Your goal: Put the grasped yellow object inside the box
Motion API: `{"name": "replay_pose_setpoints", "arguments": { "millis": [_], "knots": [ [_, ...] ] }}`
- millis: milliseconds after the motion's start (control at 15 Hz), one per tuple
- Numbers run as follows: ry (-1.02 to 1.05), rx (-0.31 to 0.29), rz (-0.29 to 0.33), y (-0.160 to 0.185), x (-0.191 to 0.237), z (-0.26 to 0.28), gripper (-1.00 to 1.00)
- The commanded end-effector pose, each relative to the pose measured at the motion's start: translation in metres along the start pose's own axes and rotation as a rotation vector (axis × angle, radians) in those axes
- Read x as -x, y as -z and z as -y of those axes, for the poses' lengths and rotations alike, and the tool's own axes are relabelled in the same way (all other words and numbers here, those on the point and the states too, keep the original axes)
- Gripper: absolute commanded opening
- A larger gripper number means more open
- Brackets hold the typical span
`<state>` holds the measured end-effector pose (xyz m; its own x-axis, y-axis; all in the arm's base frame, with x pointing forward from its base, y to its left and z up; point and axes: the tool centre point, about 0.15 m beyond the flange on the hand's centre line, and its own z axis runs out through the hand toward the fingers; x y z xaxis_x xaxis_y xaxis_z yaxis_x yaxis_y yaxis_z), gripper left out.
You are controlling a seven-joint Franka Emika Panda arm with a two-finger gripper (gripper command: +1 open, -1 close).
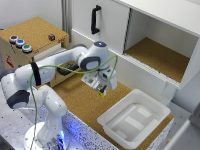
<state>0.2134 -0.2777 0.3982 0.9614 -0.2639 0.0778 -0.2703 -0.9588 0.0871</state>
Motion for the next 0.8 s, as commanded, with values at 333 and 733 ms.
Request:
{"name": "replay_pose_setpoints", "arguments": {
  "millis": [333, 733],
  "knots": [
    [-0.393, 0.036, -0.005, -0.042, -0.034, -0.067, -1.00],
    [-0.584, 0.048, -0.092, -0.072, -0.055, -0.083, -1.00]
  ]
}}
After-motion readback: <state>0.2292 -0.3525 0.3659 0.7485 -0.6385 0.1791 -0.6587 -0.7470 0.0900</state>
